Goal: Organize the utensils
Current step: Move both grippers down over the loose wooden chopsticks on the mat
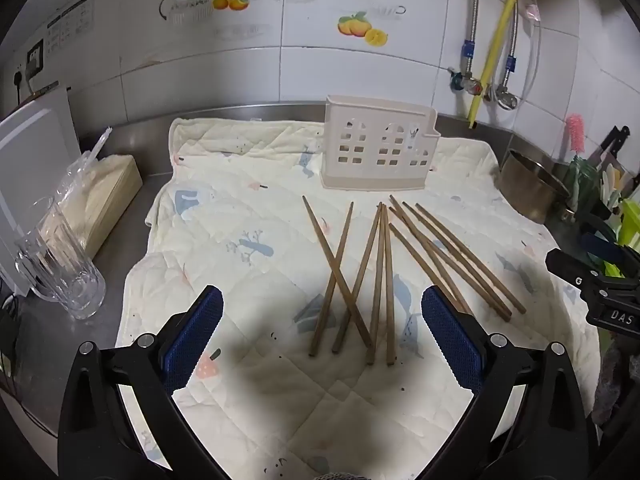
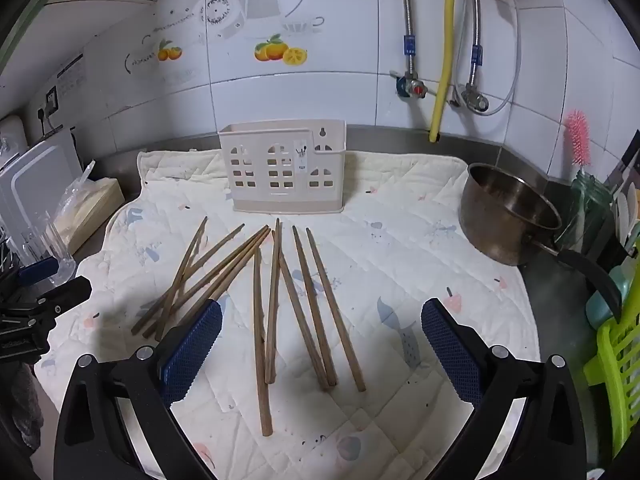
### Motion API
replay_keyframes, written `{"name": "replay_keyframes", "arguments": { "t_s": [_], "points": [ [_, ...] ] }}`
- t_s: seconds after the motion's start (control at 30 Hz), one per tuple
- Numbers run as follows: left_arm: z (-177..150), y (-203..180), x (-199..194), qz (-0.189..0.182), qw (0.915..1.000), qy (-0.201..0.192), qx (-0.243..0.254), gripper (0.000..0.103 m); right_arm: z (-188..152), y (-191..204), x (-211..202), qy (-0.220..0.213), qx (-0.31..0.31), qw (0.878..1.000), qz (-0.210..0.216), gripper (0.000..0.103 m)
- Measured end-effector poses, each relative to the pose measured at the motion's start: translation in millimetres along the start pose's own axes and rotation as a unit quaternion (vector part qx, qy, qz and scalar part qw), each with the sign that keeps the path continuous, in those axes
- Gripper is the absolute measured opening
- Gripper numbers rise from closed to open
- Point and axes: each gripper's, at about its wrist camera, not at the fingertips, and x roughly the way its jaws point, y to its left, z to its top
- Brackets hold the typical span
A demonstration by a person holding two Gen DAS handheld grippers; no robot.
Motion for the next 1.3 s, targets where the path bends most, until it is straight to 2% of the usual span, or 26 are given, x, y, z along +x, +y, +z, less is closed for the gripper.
{"name": "replay_keyframes", "arguments": {
  "t_s": [0.27, 0.5, 0.8, 0.87, 0.9, 0.97, 1.13, 1.3],
  "points": [
    [-4.6, 7.4, 16.3, 0.002, 0.9996, 0.023, -0.013, 0.098, -3.9, -0.5, 15.4, 0.015, 0.006, 1.0, 0.01, 0.097],
    [-12.8, 10.9, 36.1, -0.012, 0.9982, 0.051, -0.029, 0.094, -8.3, 5.5, 27.3, 0.004, -0.002, 1.0, 0.018, 0.097],
    [-14.4, -2.6, 62.5, -0.04, 0.9956, 0.078, -0.034, 0.067, -13.8, -7.5, 43.4, 0.025, 0.011, 0.999, 0.022, 0.096],
    [-12.3, -3.5, 66.5, -0.043, 0.9951, 0.081, -0.036, 0.057, -14.7, -10.3, 46.5, 0.031, 0.019, 0.999, 0.025, 0.096],
    [-10.8, -4.6, 70.3, -0.043, 0.9949, 0.083, -0.037, 0.056, -14.9, -11.7, 48.0, 0.032, 0.02, 0.999, 0.024, 0.096],
    [-9.3, -5.4, 76.0, -0.043, 0.9945, 0.087, -0.04, 0.045, -16.2, -14.1, 50.6, 0.041, 0.026, 0.998, 0.026, 0.096],
    [-8.0, -7.2, 91.4, -0.048, 0.9926, 0.101, -0.047, 0.027, -18.1, -18.3, 57.2, 0.044, 0.024, 0.998, 0.024, 0.093],
    [-6.7, -9.7, 102.2, -0.051, 0.9918, 0.108, -0.044, 0.021, -18.0, -20.5, 66.7, 0.042, 0.043, 0.997, 0.04, 0.084]
  ]
}}
